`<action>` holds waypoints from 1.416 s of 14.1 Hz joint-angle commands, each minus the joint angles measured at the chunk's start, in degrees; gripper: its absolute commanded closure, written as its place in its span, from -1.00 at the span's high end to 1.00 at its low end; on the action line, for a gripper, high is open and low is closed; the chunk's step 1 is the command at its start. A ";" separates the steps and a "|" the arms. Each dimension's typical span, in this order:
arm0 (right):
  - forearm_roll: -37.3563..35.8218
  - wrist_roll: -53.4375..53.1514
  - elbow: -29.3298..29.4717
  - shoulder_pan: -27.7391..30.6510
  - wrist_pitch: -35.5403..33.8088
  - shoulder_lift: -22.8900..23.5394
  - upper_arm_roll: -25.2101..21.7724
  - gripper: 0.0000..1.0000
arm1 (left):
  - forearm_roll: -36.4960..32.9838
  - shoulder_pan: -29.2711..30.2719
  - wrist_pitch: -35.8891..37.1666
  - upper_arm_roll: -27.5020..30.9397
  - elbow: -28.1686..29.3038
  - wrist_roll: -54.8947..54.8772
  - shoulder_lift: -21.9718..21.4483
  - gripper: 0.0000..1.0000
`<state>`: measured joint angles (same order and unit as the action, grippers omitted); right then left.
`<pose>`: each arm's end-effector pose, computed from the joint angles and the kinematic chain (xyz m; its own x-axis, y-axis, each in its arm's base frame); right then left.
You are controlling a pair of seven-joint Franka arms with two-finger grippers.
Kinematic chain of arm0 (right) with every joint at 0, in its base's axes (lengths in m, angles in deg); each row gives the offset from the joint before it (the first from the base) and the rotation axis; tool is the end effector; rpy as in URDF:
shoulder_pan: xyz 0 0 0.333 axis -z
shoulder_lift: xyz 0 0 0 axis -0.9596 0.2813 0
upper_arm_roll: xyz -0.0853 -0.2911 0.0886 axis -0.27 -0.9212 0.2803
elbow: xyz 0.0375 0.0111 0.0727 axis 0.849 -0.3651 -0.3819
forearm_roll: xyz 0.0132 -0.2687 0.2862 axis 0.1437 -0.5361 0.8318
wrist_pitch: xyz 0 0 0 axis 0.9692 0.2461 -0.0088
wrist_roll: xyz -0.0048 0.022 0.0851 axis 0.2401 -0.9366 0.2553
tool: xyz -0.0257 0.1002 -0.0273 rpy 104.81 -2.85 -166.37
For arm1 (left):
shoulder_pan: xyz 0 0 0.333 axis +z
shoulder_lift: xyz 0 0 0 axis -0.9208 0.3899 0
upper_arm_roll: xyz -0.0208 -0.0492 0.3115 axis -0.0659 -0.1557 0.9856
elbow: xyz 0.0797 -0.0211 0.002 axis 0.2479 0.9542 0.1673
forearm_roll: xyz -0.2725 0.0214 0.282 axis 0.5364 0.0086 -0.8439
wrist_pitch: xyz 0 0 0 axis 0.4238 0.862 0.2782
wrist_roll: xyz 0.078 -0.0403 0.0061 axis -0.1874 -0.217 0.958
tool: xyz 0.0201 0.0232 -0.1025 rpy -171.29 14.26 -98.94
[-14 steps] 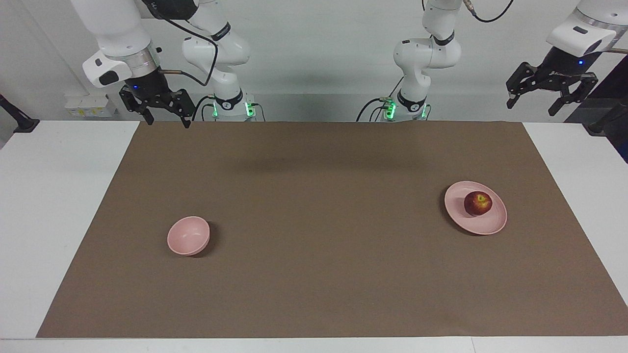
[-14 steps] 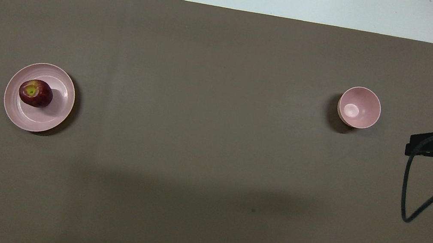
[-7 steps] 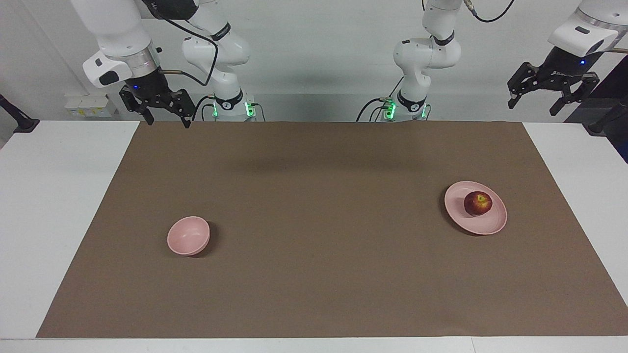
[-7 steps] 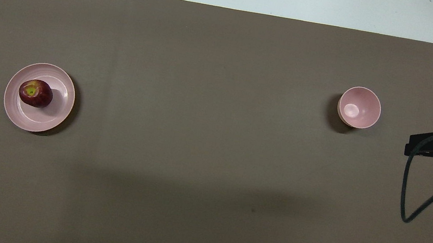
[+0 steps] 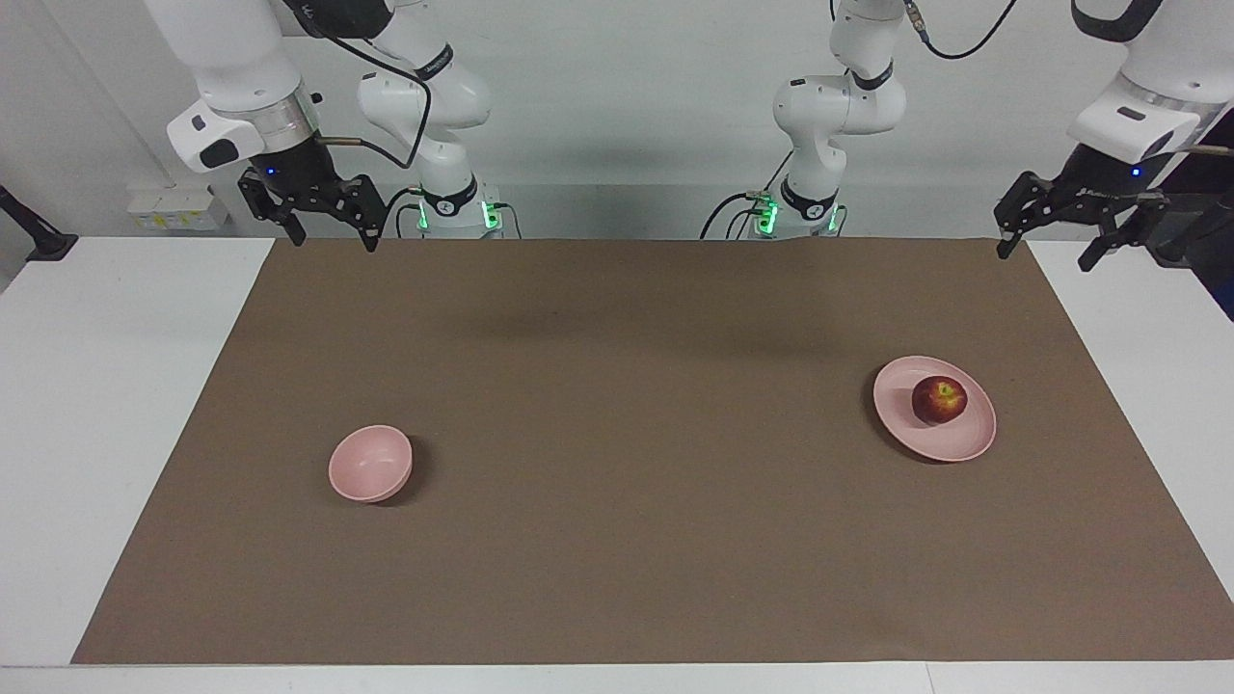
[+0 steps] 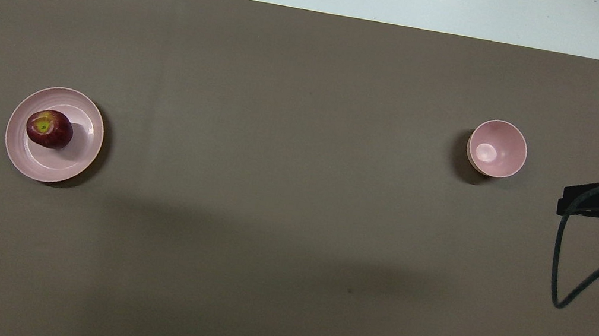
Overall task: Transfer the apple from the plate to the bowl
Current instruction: 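Reach the left gripper down to the red apple on the plate and grasp it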
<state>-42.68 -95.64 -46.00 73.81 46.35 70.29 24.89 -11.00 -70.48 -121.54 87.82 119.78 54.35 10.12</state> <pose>0.5317 0.0122 0.6332 0.9928 -0.1181 -0.0207 -0.1179 -0.9930 0.0064 0.5687 0.0228 0.6321 0.9534 -0.2758 0.1221 -0.2774 -0.9607 -0.0046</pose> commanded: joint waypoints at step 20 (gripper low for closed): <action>1.24 1.48 -2.06 0.29 0.49 -1.75 0.05 1.00 | 0.58 2.11 -43.72 0.06 35.44 0.79 5.77 1.00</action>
<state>-42.68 -95.64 -46.18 73.81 46.35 70.18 24.89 -10.89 -68.78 -163.33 88.20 153.08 54.13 16.89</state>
